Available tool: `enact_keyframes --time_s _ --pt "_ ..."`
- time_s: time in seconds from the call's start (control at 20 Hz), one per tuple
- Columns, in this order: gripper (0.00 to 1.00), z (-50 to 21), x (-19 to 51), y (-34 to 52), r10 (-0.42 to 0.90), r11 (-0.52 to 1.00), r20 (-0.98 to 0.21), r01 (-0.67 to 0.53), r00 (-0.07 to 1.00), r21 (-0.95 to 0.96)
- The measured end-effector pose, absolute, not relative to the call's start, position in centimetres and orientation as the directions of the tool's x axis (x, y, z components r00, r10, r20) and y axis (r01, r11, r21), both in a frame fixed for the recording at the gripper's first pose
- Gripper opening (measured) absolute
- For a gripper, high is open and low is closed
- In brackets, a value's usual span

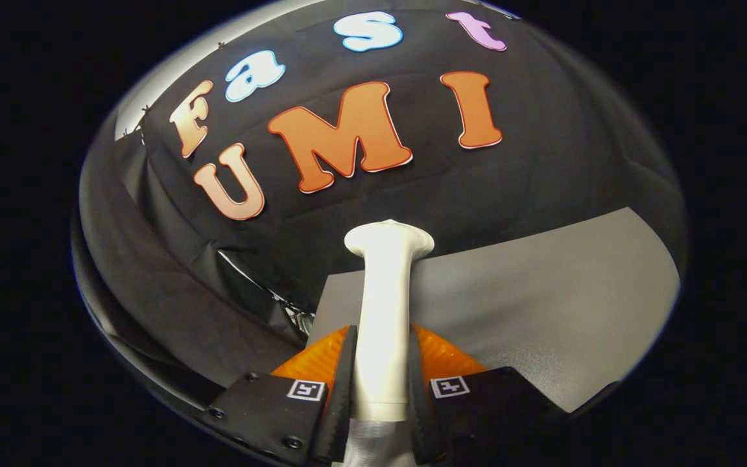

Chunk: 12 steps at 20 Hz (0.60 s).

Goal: Iron the clothes twice with a garment steamer, once on the left side and once on the right side.

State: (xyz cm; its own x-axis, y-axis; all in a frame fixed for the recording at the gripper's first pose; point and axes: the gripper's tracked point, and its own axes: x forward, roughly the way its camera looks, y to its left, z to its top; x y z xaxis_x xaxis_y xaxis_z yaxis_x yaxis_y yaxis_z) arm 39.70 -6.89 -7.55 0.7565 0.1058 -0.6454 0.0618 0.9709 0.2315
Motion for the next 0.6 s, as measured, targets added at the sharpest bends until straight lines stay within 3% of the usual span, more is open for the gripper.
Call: enact_keyframes --time_s 0.6 --pt "0.42 2.5 31.8 -7.7 -0.048 0.992 -0.355 0.085 0.934 0.090"
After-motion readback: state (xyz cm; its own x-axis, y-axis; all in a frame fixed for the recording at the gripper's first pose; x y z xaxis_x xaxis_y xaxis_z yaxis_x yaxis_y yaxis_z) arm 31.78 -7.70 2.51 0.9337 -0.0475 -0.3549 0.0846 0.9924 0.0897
